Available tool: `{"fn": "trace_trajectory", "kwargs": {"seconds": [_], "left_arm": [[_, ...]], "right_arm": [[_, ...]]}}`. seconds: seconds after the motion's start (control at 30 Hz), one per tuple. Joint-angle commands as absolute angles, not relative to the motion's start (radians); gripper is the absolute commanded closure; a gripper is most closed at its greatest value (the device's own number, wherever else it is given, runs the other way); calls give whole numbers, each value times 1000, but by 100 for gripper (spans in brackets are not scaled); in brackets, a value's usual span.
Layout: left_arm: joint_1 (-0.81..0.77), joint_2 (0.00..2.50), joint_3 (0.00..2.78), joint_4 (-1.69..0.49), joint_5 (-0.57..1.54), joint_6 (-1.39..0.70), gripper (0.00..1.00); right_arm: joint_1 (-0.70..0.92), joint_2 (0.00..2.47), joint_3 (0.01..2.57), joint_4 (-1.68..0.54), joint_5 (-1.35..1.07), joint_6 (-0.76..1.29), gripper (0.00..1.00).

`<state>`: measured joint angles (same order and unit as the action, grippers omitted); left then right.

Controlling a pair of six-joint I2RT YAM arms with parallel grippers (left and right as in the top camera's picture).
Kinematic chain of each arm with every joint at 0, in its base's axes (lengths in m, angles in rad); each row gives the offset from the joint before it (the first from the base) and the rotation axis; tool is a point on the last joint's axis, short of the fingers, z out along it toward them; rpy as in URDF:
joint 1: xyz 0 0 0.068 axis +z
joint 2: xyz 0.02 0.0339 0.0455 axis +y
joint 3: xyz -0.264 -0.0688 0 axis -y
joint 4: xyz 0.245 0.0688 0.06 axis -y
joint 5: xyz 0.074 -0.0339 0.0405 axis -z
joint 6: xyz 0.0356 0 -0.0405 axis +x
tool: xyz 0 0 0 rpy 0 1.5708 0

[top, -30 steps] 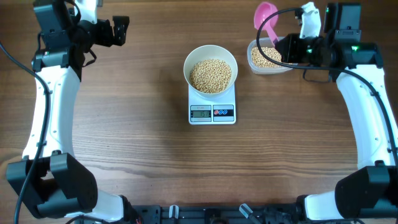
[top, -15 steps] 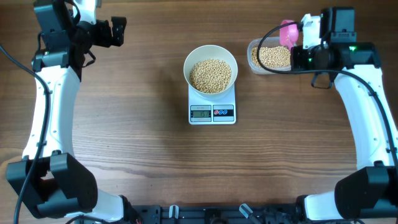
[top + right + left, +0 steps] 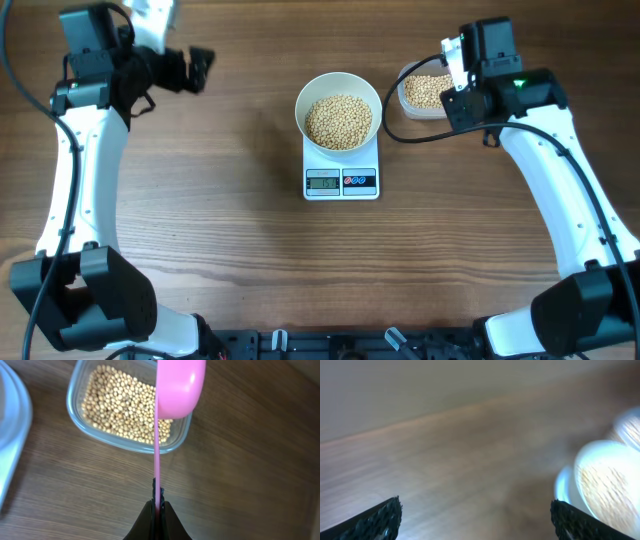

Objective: Scoop item into bowl and weigh 150g on scale

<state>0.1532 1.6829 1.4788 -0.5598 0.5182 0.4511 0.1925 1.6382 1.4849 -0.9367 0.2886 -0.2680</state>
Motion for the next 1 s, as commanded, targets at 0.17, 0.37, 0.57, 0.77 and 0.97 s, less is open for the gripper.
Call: {"fn": "trace_trajectory", "kwargs": {"seconds": [0.17, 0.37, 0.57, 0.77, 0.97], "left_arm": [[150, 1622, 1709, -1279, 667, 980, 0], [150, 1621, 1750, -1610, 627, 1170, 0], [150, 1580, 1748, -1685, 615, 1161, 0], [150, 1441, 1737, -1684, 585, 1110, 0], [150, 1304, 1642, -1684, 537, 1090, 0]], "right_arm": [[197, 1665, 1478, -936, 270, -213, 96], [197, 1664, 1510, -899, -23, -133, 96], [197, 1663, 1612, -855, -117, -121, 96], [197, 1663, 1679, -785, -322, -120, 96], [217, 1666, 1677, -790, -404, -139, 96]]}}
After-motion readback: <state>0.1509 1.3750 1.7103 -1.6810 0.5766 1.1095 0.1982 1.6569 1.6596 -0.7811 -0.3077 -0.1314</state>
